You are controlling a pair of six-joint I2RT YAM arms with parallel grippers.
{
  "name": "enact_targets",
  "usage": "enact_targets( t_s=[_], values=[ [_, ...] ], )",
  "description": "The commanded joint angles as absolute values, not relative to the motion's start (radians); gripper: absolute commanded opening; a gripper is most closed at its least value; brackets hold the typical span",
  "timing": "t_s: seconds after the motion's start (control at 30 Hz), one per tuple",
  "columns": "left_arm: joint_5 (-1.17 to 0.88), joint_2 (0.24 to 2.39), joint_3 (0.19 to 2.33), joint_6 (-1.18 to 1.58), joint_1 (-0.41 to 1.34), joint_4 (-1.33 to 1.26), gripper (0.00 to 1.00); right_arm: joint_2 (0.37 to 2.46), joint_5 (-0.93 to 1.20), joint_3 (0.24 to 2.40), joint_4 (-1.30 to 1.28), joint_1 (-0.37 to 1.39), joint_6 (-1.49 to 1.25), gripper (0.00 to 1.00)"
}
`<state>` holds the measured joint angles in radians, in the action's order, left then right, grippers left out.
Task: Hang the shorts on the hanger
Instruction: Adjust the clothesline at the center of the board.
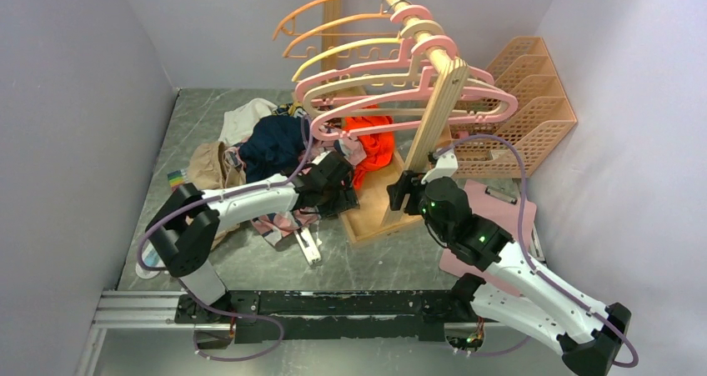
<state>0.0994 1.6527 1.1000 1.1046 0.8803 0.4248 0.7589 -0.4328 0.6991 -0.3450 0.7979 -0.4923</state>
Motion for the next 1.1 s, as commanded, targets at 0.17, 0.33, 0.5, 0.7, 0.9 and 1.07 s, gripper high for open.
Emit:
enact_targets(
  t_s=[0.17, 0.33, 0.5, 0.7, 0.9, 1.07],
  values=[
    [0.110, 1.711, 1.096, 1.129, 0.888, 0.461, 0.71, 0.737, -0.422, 0.674, -0.449, 0.785, -0.527, 0.70],
    [0.124, 1.757, 1.101, 1.120, 0.884, 0.458, 0.44, 0.746, -0.440, 0.673, -0.449, 0.785, -0.533, 0.70],
    [0.135, 1.761, 1.100, 1.114, 0.876, 0.449, 0.12, 0.773, -0.442, 0.681, -0.410, 0.786, -0.502, 0.67],
    [0.134, 1.753, 1.072, 1.126, 0.854, 0.441, 0.07, 0.800, -0.437, 0.680, -0.366, 0.786, -0.469, 0.48],
    [0.158, 1.675, 0.979, 1.191, 0.852, 0.402, 0.07, 0.814, -0.401, 0.664, -0.310, 0.787, -0.413, 0.28],
    [0.188, 1.605, 0.916, 1.258, 0.852, 0.404, 0.07, 0.823, -0.364, 0.663, -0.274, 0.788, -0.370, 0.10]
  ],
)
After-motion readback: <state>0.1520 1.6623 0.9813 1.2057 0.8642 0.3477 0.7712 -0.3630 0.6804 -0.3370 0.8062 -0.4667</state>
